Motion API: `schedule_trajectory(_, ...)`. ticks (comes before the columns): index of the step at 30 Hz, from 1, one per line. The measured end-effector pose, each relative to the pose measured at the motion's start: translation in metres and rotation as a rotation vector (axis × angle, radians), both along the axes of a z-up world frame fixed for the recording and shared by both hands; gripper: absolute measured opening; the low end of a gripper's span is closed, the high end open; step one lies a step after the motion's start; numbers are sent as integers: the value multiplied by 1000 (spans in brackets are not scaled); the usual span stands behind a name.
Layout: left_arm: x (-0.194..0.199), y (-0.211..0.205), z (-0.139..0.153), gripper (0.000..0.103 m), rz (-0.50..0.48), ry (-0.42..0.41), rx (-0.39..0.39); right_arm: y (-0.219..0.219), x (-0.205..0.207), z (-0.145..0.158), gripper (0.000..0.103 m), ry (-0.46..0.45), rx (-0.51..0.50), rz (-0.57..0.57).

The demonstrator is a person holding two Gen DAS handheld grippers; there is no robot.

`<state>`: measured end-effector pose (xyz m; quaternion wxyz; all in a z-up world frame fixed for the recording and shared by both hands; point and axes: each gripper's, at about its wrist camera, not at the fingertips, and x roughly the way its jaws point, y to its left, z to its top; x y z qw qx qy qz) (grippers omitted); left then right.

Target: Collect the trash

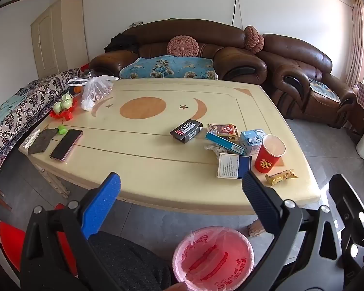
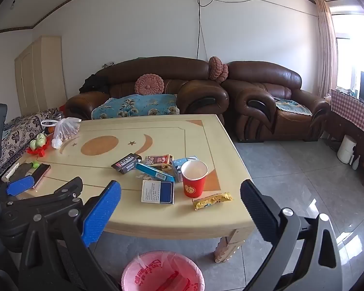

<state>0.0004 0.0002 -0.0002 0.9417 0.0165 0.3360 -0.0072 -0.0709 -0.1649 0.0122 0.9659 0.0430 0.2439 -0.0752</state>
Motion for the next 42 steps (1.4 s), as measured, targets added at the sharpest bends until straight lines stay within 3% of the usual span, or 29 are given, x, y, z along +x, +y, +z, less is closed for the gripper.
schedule_trajectory(42, 0, 4, 2, 98, -11, -24, -15, 7, 1, 1, 96, -6, -2, -1)
